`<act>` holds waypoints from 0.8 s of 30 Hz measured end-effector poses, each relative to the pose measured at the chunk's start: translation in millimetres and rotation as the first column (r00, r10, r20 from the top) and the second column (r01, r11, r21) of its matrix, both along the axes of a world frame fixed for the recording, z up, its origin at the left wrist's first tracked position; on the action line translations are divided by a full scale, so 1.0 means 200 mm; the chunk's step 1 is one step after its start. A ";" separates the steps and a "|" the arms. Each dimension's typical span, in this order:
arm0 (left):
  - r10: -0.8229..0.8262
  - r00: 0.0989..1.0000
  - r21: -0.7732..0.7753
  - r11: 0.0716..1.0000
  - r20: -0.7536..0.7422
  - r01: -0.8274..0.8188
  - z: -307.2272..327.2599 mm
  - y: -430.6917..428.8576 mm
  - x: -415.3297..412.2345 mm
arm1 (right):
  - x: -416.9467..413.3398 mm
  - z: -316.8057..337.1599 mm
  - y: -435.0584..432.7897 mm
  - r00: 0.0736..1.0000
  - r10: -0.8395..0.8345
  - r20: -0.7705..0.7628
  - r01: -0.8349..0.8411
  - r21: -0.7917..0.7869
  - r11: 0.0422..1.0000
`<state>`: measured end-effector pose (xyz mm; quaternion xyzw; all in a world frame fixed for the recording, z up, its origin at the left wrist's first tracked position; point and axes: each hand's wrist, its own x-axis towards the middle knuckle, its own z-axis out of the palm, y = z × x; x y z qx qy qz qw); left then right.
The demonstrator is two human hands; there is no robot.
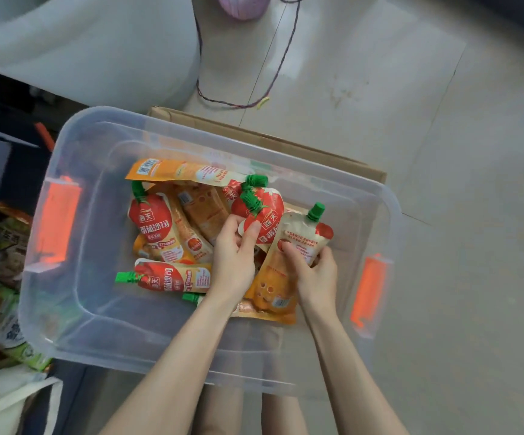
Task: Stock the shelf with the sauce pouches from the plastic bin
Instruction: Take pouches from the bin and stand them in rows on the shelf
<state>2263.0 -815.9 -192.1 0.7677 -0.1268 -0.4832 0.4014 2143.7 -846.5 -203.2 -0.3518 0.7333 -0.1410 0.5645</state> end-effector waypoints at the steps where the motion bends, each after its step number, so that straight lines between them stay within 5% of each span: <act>1: 0.025 1.000 -0.024 0.999 0.002 -0.025 0.04 0.01 0.01 | 0.00 0.04 0.01 0.999 -0.016 0.051 0.016 -0.001 1.000; 8: 0.185 0.983 -0.100 0.978 0.002 -0.184 0.43 0.15 0.10 | -0.03 0.43 0.06 0.956 0.078 0.281 -0.083 0.006 0.997; 15: 0.201 0.938 -0.079 0.979 0.283 -0.186 1.04 0.41 0.21 | 0.01 1.03 0.15 0.868 0.330 0.370 -0.340 -0.040 0.940; 19: 0.282 0.882 -0.137 0.959 0.378 -0.248 1.44 0.61 0.22 | 0.08 1.42 0.24 0.734 0.538 0.414 -0.544 -0.115 0.831; 24: 0.419 0.883 -0.052 0.907 0.212 -0.417 1.76 0.96 0.17 | 0.20 1.86 0.44 0.530 0.753 0.390 -0.721 -0.259 0.643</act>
